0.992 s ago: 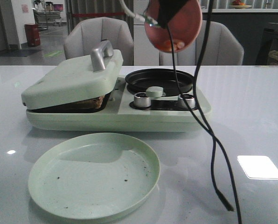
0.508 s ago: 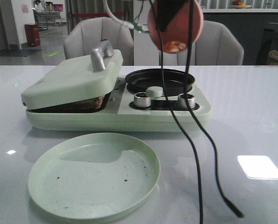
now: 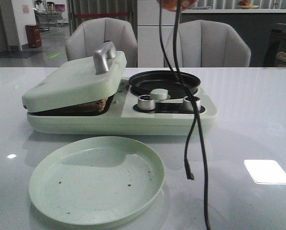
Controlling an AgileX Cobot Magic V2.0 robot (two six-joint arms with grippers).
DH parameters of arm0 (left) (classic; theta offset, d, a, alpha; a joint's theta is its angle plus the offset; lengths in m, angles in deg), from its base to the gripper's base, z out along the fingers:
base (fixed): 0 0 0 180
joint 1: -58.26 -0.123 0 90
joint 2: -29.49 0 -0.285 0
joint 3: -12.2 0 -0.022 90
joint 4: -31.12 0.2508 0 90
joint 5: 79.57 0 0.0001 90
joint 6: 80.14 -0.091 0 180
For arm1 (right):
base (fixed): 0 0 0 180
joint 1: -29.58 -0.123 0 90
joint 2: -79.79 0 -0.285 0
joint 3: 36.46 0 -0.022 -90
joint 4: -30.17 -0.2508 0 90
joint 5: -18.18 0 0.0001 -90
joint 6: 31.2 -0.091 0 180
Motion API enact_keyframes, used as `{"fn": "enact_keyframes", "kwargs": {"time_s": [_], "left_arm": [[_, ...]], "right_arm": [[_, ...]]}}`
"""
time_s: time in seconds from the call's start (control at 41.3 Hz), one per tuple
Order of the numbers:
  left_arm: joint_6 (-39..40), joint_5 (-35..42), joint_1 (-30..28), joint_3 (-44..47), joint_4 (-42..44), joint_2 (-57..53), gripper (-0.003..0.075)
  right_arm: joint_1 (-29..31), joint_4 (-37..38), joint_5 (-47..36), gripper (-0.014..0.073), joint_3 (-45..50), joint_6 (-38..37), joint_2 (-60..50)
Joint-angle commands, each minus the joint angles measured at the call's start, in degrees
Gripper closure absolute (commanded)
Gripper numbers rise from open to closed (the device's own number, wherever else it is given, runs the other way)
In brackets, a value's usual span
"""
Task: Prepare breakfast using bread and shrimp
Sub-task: 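Tilt the pink bowl to pour the shrimp into the pan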
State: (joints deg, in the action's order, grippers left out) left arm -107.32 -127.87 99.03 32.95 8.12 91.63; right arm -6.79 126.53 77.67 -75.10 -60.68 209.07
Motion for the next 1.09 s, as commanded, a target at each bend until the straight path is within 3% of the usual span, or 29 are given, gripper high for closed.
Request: {"fn": "enact_keyframes", "kwargs": {"time_s": [0.0,0.097,0.242,0.992,1.065], "left_arm": [[0.2,3.9,0.5,-1.6,-1.5,-0.8,0.0622],[0.2,3.9,0.5,-1.6,-1.5,-0.8,0.0622],[0.2,3.9,0.5,-1.6,-1.5,-0.8,0.0622],[0.2,3.9,0.5,-1.6,-1.5,-0.8,0.0622],[0.2,3.9,0.5,-1.6,-1.5,-0.8,0.0622]], "right_arm": [[-0.2,-2.5,-0.5,0.0544,-0.6,-0.1,-3.6],[-0.1,-5.5,-2.8,0.0544,2.6,0.4,-1.7],[-0.4,6.8,1.9,0.0544,4.3,1.4,1.9],[-0.6,6.8,2.8,0.0547,3.3,1.3,-3.1],[-0.6,6.8,3.3,0.0547,3.3,-1.2,-3.5]]}}
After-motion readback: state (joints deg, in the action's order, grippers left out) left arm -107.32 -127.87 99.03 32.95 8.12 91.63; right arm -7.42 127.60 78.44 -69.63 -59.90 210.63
